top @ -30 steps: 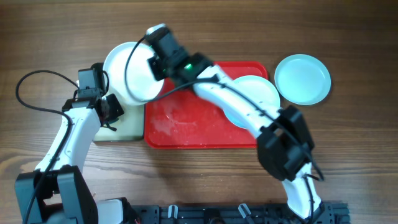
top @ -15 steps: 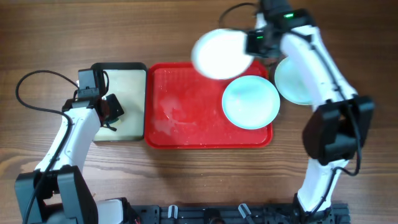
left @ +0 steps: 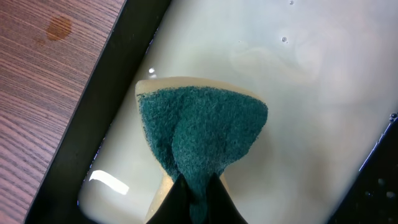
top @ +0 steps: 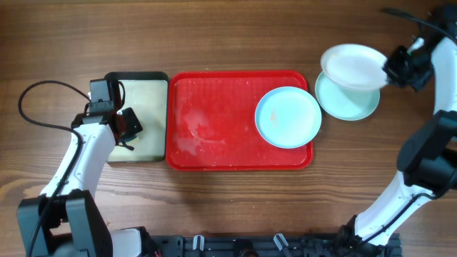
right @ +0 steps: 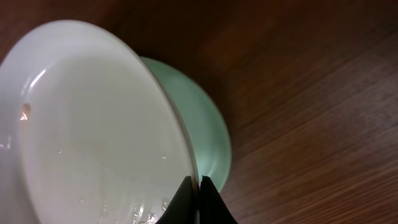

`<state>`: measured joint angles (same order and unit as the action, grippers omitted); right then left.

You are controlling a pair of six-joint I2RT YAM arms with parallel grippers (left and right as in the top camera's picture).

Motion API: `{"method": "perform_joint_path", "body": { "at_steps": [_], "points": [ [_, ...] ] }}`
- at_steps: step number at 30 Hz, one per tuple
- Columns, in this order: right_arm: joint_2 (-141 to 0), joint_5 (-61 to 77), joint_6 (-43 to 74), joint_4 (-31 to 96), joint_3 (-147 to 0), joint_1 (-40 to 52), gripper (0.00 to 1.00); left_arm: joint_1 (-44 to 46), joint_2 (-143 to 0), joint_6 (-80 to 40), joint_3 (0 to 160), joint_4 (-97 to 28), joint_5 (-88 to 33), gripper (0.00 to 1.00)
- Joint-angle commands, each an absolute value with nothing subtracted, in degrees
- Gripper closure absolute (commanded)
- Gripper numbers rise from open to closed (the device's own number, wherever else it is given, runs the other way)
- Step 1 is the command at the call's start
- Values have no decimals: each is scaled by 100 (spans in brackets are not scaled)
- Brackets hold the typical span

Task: Clean dirty plates on tray and stack at the side
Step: 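Swing the white plate right and stack it on the cleaned plate, then move the right gripper to the light-blue plate and grip its rim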

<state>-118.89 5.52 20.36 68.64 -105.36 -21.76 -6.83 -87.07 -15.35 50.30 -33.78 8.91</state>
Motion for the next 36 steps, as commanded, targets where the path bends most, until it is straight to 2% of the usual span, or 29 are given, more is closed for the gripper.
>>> {"method": "perform_joint_path", "body": {
  "at_steps": [1,7,8,10,11,12,19,26,30,36],
  "points": [
    [-11721,556,2102,6744,-10057,-2359,96,-692,-8735,-1588,5009,-3336,843,94],
    [-11721,602,2086,5979,-9341,-2351,96,-692,-8735,-1588,5009,-3336,840,94],
    [-11721,602,2043,5920,-9282,-2324,93,-692,-8733,-1588,5009,-3336,840,94],
    [-11721,600,1938,5874,-9225,-2276,78,-692,-8733,-1588,5009,-3336,840,94],
    [-11721,604,1944,5874,-9225,-2259,65,-692,-8733,-1588,5009,-3336,840,94],
    [-11719,609,1942,5889,-9225,-2244,62,-692,-8735,-1588,5009,-3336,840,94],
    [-11382,1275,1455,6895,-9675,-2010,58,-692,-8735,-1588,5009,-3332,840,94],
    [-11163,1118,897,7846,-9583,-773,46,-692,-8733,-1588,5009,-3334,799,94],
    [-11163,762,919,7778,-9336,-123,46,-692,-8735,-1588,5009,-3334,751,94],
    [-11163,228,1149,7157,-8731,346,47,-692,-8735,-1588,5009,-3334,753,94]
  ]
}}
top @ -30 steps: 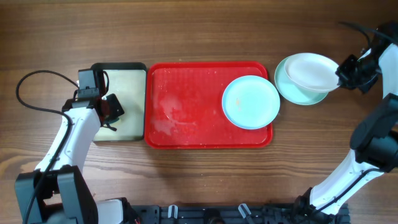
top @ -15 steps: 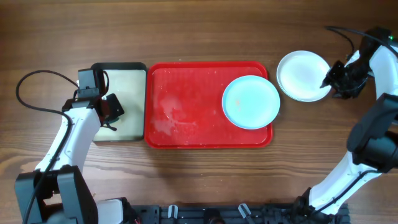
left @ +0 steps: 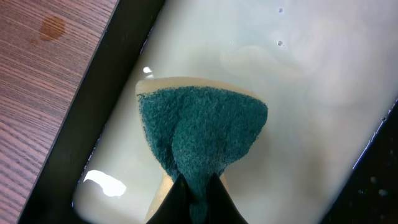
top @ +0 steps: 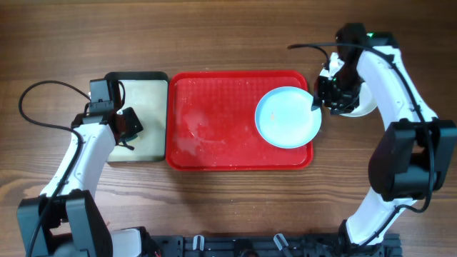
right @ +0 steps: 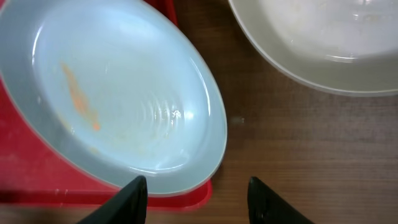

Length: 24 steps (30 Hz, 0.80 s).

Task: Clean dirty plates on tray and stack at the side
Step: 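Move the right gripper to the light-blue plate and grip its rim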

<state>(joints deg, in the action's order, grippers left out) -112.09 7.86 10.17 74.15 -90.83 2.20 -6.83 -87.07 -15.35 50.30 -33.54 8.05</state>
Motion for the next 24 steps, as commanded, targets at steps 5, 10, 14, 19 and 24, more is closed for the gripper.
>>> {"method": "perform_joint_path", "body": {
  "at_steps": [5,10,14,19,24],
  "points": [
    [-11163,123,1411,6340,-8029,360,56,-692,-8735,-1588,5009,-3334,751,94],
    [-11163,858,1411,6053,-7874,360,96,-692,-8735,-1588,5009,-3328,751,94],
    [-11163,1809,1369,5798,-7872,519,96,-692,-8735,-1588,5009,-3315,725,94],
    [-11166,1780,1828,5151,-7730,1092,96,-692,-8735,-1588,5009,-3317,690,94],
    [-11181,1162,2493,4668,-7502,1675,96,-687,-8735,-1586,5009,-3317,690,94]
  ]
}}
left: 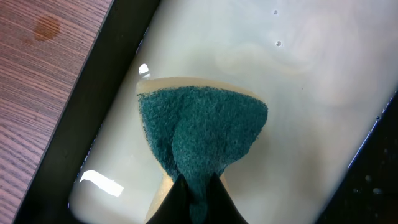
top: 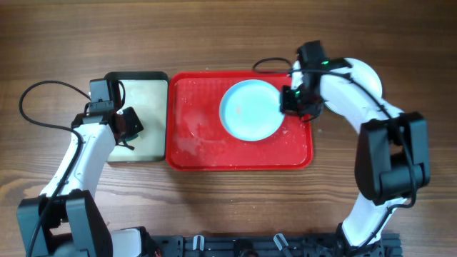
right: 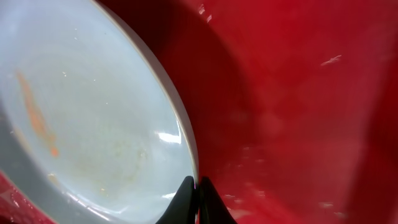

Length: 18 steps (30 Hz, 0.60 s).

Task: Clean dirty plates on tray and stack at the side
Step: 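Move the right gripper to the light-blue plate and grip its rim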

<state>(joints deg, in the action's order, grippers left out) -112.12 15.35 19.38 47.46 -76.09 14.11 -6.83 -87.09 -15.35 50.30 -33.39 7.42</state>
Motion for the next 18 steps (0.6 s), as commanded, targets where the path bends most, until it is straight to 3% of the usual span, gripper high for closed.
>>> {"method": "perform_joint_path", "body": {
  "at_steps": [1,5,9,18],
  "points": [
    [-11181,1009,2567,4654,-7502,1769,96,-687,-8735,-1586,5009,-3317,690,94],
    [-11181,978,2545,4534,-7502,1975,94,-687,-8733,-1586,5009,-3315,690,94],
    [-11181,980,2366,4263,-7502,1997,65,-687,-8735,-1586,5009,-3315,690,94],
    [-11198,891,1332,3811,-7502,1997,69,-687,-8733,-1540,5009,-3310,692,95]
  ]
}}
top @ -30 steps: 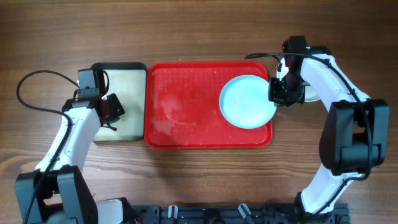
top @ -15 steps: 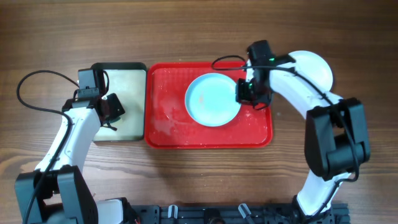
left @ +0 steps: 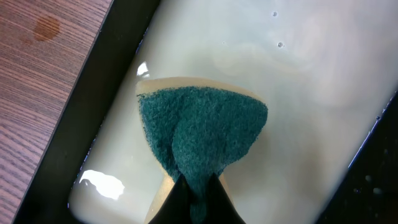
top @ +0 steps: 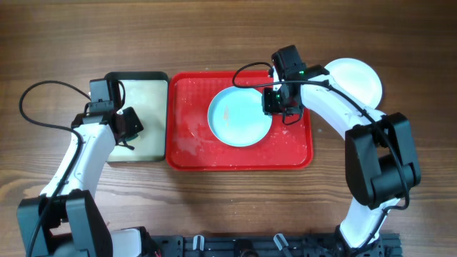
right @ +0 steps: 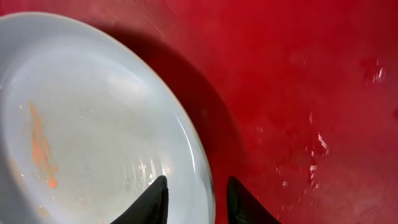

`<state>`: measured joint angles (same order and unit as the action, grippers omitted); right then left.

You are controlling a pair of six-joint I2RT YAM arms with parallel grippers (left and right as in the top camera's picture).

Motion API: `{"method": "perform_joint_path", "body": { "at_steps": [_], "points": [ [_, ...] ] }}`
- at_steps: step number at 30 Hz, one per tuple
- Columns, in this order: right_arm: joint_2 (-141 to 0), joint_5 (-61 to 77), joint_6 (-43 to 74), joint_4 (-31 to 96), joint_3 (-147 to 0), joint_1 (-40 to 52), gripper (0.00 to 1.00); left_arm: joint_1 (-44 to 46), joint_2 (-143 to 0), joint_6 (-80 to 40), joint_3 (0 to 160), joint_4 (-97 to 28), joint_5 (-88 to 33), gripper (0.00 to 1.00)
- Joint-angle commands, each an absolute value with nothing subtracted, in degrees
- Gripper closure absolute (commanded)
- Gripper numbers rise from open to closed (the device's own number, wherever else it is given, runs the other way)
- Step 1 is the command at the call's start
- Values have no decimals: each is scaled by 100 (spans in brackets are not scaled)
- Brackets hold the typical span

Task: Clean dirty plates on tray and stack at the side
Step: 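Move the right gripper to the light-blue plate and grip its rim, then carry the sponge with the left gripper over the light-blue plate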

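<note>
A light blue plate (top: pixel 240 116) with an orange smear (right: pixel 38 146) lies in the middle of the red tray (top: pixel 193 148). My right gripper (right: pixel 199 200) stands open at the plate's right rim, one finger over the plate and the other over the tray. A clean white plate (top: pixel 353 78) rests on the table to the right of the tray. At the left, my left gripper (left: pixel 198 182) is shut on a green sponge (left: pixel 202 127) above the milky water of a black basin (left: pixel 112 81).
The basin (top: pixel 146 103) sits against the tray's left edge. The tray floor (right: pixel 298 93) is wet, with pale streaks at its left part. Bare wooden table surrounds everything. Cables trail from both arms.
My right gripper was shut on the blue plate's rim and is now open around it. The plate lies slightly further left on the tray. The left arm and sponge have not moved.
My right gripper first held a white plate over a green one beside the tray. Then that plate lay there and the gripper stood open by the blue plate at the tray's right end. Then it gripped the rim with the plate mid-tray; now it is open.
</note>
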<state>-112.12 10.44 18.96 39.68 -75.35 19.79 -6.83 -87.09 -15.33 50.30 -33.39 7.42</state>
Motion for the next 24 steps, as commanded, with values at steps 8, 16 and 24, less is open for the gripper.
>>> {"method": "perform_joint_path", "body": {
  "at_steps": [8,16,24],
  "points": [
    [-11229,679,1354,3428,-7264,1997,80,-687,-8735,-1514,5009,-3225,692,96],
    [-11229,701,1444,3155,-7244,1997,96,-687,-8733,-943,5009,-2731,690,96],
    [-11229,1358,1841,3124,-7242,1999,96,-687,-8549,-209,5019,-2399,687,96]
  ]
}}
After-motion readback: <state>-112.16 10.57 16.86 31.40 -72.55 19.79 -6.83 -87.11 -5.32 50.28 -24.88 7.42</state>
